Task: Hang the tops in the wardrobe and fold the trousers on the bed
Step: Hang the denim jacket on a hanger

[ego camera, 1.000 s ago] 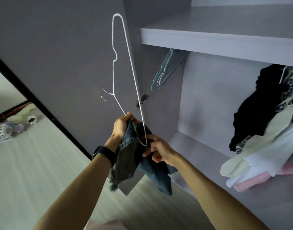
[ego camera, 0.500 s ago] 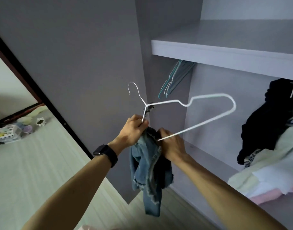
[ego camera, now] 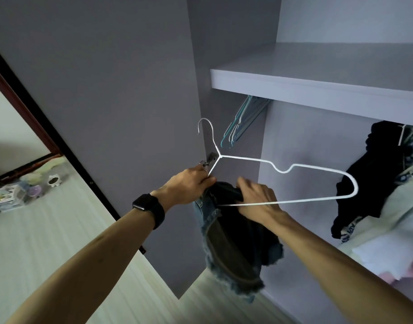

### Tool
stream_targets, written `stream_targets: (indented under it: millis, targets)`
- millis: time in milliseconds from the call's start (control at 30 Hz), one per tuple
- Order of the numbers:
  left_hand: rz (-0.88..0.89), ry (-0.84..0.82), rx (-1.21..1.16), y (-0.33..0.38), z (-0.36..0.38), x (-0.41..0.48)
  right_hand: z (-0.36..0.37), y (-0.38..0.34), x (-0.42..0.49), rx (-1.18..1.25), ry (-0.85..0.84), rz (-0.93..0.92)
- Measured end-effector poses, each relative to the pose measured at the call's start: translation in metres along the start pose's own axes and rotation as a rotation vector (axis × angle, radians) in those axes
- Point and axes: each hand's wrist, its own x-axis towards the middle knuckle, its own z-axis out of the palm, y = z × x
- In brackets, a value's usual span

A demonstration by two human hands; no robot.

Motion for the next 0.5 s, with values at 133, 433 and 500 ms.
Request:
stream_targets:
  millis: [133, 433, 500]
  targets:
    - [0.029, 0.002, 0.184, 0.017, -0.003, -0.002, -0.009, 0.013, -0.006, 0.11, 0.043, 0.052]
    - [0.065, 0.137, 0.438, -0.003, -0.004, -0.003, -0.024, 0.083, -0.044, 0.125, 0.159, 0.362]
    - [0.033, 0.135, 0.49, -0.011, -0.001, -0.004, -0.04, 0.102, -0.048, 0.167, 0.176, 0.463]
